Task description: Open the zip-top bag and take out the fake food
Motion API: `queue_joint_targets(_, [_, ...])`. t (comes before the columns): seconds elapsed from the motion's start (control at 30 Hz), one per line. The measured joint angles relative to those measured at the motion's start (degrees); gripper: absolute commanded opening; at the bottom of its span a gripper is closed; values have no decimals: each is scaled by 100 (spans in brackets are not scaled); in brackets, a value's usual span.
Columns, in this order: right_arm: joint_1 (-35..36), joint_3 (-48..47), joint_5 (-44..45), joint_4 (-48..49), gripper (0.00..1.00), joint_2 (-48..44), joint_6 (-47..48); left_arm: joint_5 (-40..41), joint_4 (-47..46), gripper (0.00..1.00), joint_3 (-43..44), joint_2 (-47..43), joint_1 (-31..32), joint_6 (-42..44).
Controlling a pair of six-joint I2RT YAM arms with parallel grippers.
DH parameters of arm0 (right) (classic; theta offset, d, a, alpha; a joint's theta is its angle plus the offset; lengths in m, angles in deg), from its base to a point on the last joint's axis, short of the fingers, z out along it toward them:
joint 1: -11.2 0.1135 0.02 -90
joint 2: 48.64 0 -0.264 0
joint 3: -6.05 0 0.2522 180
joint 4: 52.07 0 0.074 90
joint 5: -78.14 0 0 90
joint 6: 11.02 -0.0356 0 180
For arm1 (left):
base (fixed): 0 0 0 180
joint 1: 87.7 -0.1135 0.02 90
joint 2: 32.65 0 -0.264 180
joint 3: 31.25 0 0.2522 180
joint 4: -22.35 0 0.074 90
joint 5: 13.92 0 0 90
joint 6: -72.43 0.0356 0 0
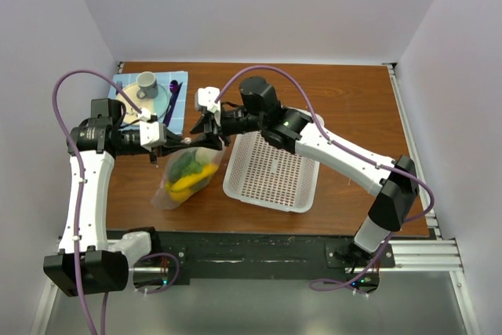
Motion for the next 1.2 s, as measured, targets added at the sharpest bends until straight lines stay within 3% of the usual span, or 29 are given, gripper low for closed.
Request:
queue_joint_targets(0.37, [28, -15, -2, -4, 31, 0, -15, -2, -9, 0, -22, -7, -2, 2])
queue_joint_targets(0.6, [72, -15, -164, -146, 44, -4, 44, 0, -24, 0, -22, -7, 0, -2])
queue_joint_targets(0.7, [109, -15, -247, -208, 46, -13, 96, 0, -35, 0, -22, -7, 0, -13])
queue_joint_targets(1.2, [118, -94, -280, -249, 38, -98, 140, 4, -116, 0, -20, -7, 0, -146])
